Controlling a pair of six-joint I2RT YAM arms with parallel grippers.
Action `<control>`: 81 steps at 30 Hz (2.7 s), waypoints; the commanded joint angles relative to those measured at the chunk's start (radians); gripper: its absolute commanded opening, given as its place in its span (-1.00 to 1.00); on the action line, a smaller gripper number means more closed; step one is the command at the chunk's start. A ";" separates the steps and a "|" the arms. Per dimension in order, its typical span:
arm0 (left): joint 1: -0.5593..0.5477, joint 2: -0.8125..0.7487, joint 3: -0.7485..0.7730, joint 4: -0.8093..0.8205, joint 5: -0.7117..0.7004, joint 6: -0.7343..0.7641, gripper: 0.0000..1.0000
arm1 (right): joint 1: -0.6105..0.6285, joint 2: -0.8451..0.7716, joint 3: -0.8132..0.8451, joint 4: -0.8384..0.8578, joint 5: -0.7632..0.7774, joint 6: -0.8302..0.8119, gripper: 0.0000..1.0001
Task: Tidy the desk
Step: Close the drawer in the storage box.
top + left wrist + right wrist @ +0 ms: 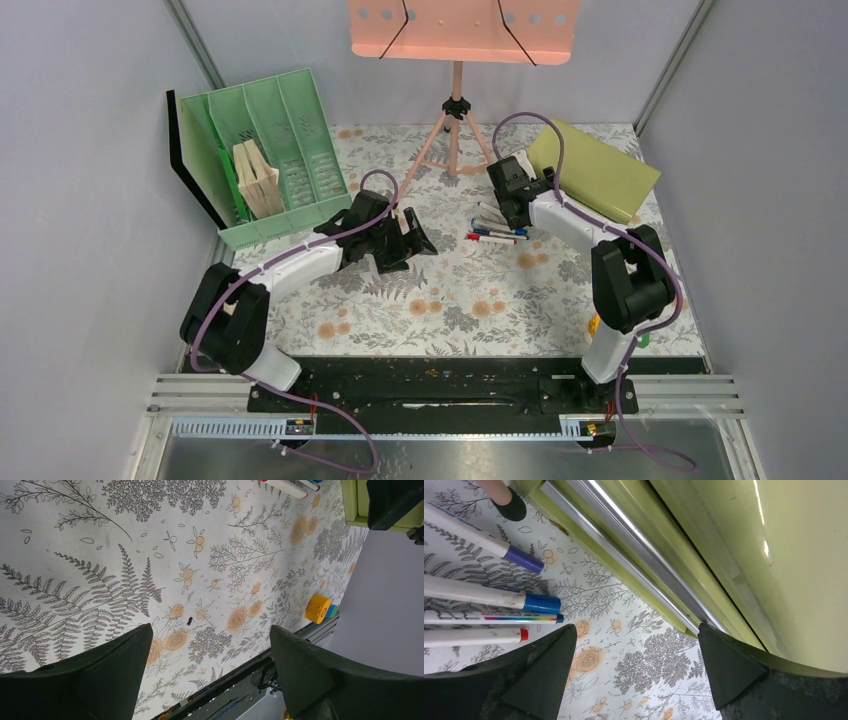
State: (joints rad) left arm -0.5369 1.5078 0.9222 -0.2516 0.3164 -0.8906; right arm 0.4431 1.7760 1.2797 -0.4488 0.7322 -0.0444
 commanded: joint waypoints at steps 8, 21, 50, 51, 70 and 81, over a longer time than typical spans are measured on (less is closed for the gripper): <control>0.007 -0.049 -0.011 0.046 -0.013 -0.006 0.78 | -0.021 0.039 0.056 0.093 0.168 -0.036 0.97; 0.010 -0.056 -0.011 0.047 -0.020 -0.006 0.78 | -0.021 -0.029 0.073 0.007 0.067 0.077 0.97; 0.019 -0.032 -0.013 0.079 0.017 -0.014 0.78 | -0.243 -0.469 -0.133 -0.065 -0.569 0.498 0.97; 0.019 -0.026 -0.016 0.095 0.024 -0.022 0.78 | -0.256 -0.484 -0.139 -0.061 -0.587 0.497 0.97; -0.079 0.289 0.051 0.527 0.232 -0.379 0.78 | -0.368 -0.638 -0.194 -0.059 -0.600 0.489 0.97; -0.134 0.483 0.220 0.736 0.285 -0.602 0.70 | -0.378 -0.701 -0.206 -0.095 -0.564 0.456 0.97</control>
State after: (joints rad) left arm -0.6594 1.9511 1.0615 0.3344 0.5621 -1.3823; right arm 0.0715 1.1049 1.0664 -0.5343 0.1402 0.4343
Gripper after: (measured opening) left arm 0.860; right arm 0.985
